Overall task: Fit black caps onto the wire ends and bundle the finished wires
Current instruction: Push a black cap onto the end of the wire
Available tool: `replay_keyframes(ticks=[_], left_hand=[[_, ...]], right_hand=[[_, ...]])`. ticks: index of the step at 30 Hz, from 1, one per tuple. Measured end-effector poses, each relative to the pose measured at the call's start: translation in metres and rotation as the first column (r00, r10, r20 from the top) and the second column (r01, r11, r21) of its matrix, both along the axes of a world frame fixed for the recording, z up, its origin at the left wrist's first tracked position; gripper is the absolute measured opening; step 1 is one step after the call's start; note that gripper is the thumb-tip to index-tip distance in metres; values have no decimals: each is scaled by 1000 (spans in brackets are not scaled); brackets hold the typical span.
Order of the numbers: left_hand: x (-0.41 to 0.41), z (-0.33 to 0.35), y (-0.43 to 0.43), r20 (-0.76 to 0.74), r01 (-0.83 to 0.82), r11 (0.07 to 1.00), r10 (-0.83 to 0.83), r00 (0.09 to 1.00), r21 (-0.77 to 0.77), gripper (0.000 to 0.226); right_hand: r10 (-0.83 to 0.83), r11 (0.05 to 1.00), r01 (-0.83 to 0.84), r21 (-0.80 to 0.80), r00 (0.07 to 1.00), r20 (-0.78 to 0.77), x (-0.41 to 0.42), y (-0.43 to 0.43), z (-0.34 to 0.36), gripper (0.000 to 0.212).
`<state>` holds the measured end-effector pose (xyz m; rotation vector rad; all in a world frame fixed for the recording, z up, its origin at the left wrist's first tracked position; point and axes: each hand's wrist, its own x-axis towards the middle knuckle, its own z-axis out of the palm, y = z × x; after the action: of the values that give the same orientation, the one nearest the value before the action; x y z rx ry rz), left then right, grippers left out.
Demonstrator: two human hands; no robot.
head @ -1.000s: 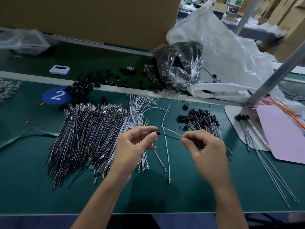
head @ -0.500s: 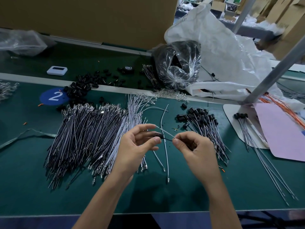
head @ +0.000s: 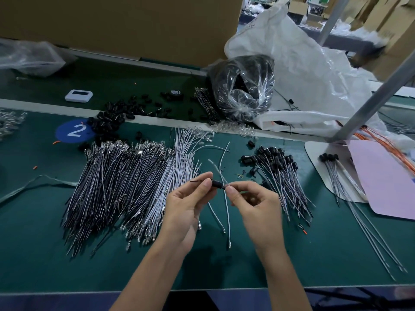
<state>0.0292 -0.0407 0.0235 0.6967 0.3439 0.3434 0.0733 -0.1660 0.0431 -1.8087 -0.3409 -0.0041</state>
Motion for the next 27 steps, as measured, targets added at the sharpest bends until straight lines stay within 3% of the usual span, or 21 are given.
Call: replay_keyframes(ticks=[6, 12, 27], left_hand=[[1, 2, 11, 12, -117, 978, 121, 993, -171, 18], [-1, 2, 19, -6, -143, 975, 144, 990, -170, 17], [-2, -1, 16, 3, -124, 984, 125, 992, -126, 17]], right_hand=[[-14, 997, 16, -78, 1000, 21, -1, -11, -4, 18], [34, 979, -12, -204, 994, 104, -2, -19, 2, 20], [51, 975, -18, -219, 988, 146, 0, -16, 3, 23]])
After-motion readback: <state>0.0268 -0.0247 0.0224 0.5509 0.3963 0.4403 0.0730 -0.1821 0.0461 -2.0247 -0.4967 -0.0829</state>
